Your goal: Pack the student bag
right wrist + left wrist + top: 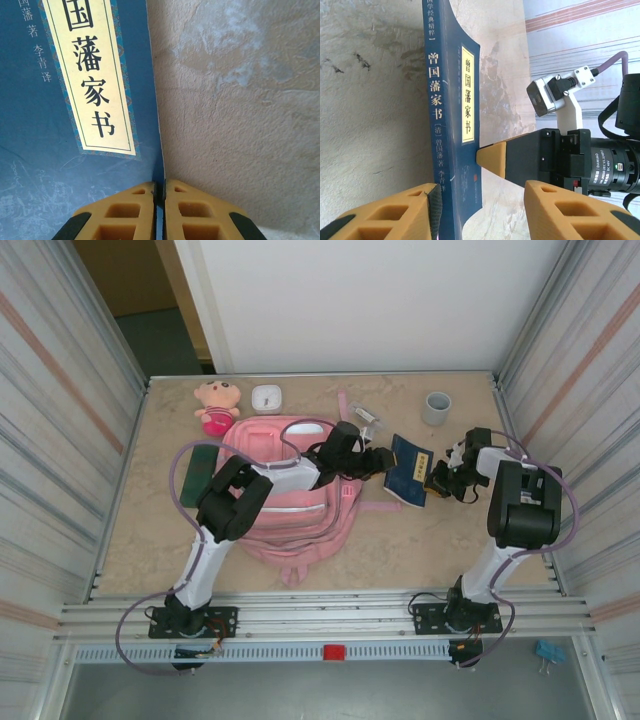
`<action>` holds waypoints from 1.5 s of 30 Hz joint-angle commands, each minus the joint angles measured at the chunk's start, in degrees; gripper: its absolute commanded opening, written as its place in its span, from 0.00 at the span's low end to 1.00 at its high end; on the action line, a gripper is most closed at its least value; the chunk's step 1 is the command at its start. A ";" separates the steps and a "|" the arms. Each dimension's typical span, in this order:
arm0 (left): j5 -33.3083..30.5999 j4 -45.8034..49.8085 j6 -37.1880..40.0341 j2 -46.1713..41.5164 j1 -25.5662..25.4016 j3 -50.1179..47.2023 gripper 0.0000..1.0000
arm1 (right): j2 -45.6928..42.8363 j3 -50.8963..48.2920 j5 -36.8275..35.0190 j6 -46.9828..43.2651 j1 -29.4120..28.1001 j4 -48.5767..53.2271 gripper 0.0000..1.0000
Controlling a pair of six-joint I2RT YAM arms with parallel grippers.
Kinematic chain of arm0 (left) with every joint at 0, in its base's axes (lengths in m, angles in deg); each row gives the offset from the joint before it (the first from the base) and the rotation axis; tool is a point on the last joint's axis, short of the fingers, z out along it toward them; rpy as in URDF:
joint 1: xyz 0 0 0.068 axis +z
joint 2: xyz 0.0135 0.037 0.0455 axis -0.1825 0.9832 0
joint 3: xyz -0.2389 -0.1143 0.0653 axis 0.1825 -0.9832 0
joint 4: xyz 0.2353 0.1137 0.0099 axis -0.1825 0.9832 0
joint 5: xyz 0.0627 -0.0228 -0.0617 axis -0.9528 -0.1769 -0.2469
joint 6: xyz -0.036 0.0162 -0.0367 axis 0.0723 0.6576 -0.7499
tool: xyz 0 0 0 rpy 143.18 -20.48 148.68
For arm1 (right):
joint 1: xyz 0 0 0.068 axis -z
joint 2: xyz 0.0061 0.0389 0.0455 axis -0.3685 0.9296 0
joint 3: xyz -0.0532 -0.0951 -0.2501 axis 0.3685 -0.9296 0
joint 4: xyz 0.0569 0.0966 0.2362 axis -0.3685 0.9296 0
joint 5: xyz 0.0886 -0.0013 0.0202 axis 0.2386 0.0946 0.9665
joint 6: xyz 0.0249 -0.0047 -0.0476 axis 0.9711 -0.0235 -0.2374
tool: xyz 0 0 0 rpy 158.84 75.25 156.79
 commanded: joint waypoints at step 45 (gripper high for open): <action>-6.98 19.22 13.97 2.99 -3.58 10.13 0.45 | -0.63 -0.65 -2.40 0.34 -3.41 4.24 0.07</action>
